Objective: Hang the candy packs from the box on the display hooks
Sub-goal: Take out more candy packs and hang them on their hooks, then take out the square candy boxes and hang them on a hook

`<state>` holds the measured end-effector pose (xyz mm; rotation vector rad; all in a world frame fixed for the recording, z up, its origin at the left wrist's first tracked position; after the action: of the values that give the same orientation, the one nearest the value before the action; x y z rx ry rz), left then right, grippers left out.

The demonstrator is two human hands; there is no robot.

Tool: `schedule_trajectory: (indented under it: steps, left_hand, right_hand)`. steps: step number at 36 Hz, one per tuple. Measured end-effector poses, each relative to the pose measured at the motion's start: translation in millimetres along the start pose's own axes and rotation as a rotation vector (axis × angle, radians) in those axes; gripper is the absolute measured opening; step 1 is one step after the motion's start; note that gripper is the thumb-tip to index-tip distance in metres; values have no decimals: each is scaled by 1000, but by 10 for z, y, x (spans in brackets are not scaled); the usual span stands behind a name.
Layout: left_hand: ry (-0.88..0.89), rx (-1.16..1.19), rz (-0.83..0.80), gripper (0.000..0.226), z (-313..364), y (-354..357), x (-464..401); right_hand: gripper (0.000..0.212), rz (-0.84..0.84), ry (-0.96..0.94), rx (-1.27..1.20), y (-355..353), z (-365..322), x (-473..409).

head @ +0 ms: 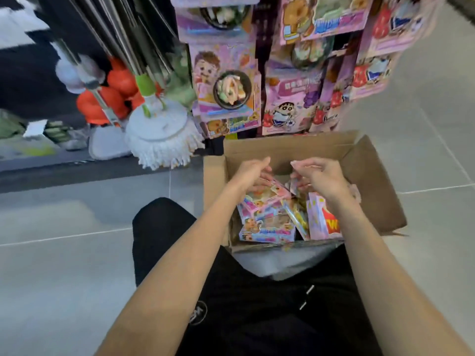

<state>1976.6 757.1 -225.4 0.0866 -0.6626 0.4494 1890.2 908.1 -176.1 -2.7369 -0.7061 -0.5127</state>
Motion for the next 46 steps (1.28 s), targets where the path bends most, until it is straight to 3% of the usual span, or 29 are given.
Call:
schedule_trajectory:
  steps: [4, 8, 11, 15, 20, 27, 29, 31, 34, 35, 38, 46]
  left_hand:
    - [-152, -17, 52, 36, -594, 90, -126]
    - [-284, 38, 161, 27, -1045, 75, -223]
    - [-323, -64, 244, 70, -1319, 9, -338]
    - [-388, 21, 315, 42, -1558, -39, -381]
    - [-508, 204, 338, 45, -1741, -36, -364]
    - [-594, 297, 353, 67, -2181, -131, -790]
    - [-594, 275, 342, 90, -2349, -192, -1044]
    - [-602, 268, 296, 89, -2230, -187, -1033]
    - [-525, 291, 245, 33, -1558, -109, -632]
    - [-500, 310, 225, 29, -1460, -101, -600]
    - [-455, 335, 219, 53, -1370, -127, -633]
    - [-407, 368, 240, 50, -1301, -143, -473]
  right_hand:
    - [16, 2, 124, -6, 45, 512, 11]
    - [11, 24, 196, -27, 57, 806, 22]
    - [11, 97, 218, -57, 36, 989, -13]
    - [13, 136, 260, -90, 60, 1185, -35]
    - [15, 126, 306, -129, 98, 1320, -78]
    - [14, 135, 334, -113, 50, 1421, -108]
    - [16, 135, 340, -102, 45, 1438, -102]
    - [17, 133, 338, -76, 56, 1443, -108]
    - [16, 135, 332, -47, 100, 1429, -123]
    - [17, 137, 333, -51, 121, 1428, -128]
    - [22, 145, 355, -87, 187, 1440, -151]
    - [32, 160, 462, -206, 308, 1435, -86]
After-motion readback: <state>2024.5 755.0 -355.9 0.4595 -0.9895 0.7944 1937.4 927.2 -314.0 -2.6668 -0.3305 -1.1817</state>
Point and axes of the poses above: each hand's wrist, its own x-axis away from the middle knuckle, its own y-axis out of the palm, z = x × y, the point moved 9 cm from there along -x, towards the middle knuckle, and after that the axes turned 2 degrees about z, right-handed, at the moved point
